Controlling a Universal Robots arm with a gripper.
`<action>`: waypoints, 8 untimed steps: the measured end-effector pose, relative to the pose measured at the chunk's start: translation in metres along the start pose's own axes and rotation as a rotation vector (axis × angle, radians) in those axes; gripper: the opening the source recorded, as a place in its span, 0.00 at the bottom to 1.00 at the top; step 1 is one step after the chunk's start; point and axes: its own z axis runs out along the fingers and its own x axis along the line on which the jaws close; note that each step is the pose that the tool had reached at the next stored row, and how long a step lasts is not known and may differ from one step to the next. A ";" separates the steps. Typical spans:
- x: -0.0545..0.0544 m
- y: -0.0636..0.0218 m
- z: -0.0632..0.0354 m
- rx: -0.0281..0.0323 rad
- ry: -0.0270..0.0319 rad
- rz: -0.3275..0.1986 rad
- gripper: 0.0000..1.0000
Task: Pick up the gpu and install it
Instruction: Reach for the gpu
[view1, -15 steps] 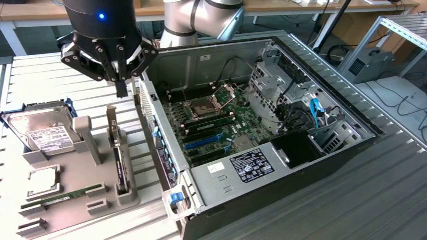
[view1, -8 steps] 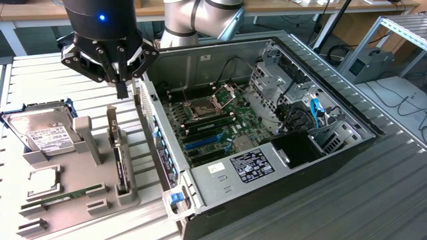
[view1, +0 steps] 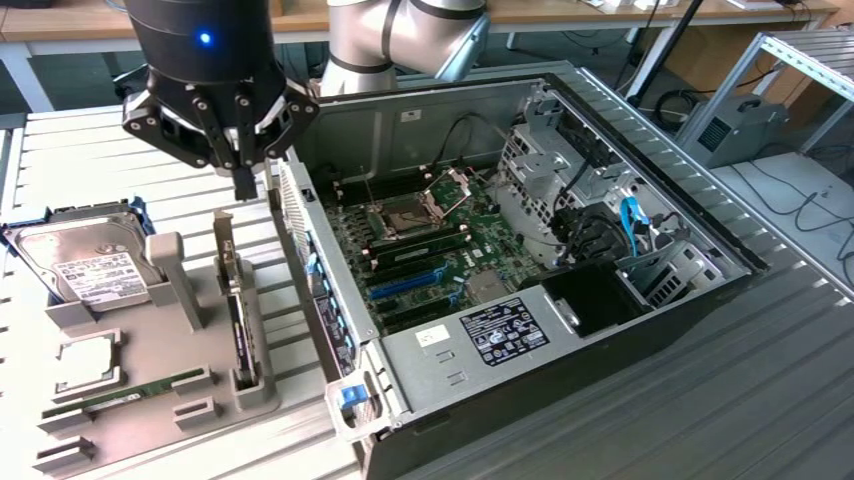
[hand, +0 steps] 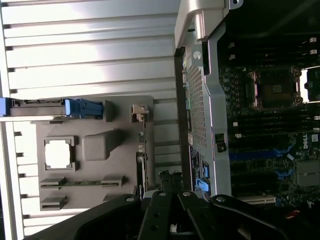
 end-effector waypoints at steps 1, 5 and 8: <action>0.000 -0.0004 0.0000 0.0000 0.0000 0.000 0.11; 0.000 -0.0022 -0.0001 0.0000 0.0000 0.000 0.11; 0.000 -0.0040 -0.0002 0.0000 0.0000 0.000 0.11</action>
